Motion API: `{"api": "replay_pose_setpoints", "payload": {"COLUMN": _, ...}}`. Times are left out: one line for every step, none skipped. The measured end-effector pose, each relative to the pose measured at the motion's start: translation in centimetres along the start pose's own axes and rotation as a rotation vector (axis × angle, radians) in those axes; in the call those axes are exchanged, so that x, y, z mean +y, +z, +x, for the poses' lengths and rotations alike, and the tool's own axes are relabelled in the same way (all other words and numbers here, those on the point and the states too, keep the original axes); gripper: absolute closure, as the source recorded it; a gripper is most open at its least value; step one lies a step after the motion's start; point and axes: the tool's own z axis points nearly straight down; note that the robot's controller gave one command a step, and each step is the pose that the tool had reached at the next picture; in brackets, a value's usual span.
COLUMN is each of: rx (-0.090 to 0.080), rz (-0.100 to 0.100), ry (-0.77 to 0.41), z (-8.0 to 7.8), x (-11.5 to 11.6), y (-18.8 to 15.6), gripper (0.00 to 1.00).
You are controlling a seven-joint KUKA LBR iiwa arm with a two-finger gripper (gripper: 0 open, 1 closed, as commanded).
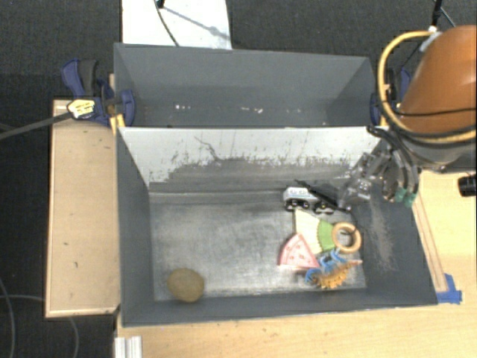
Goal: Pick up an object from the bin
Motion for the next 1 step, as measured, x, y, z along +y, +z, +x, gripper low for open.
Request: {"api": "replay_pose_setpoints", "payload": {"rx": -0.012, "rz": -0.004, "ry": 0.062, "z": -0.73, "x": -1.40, "y": -4.98, "gripper": 1.00}}
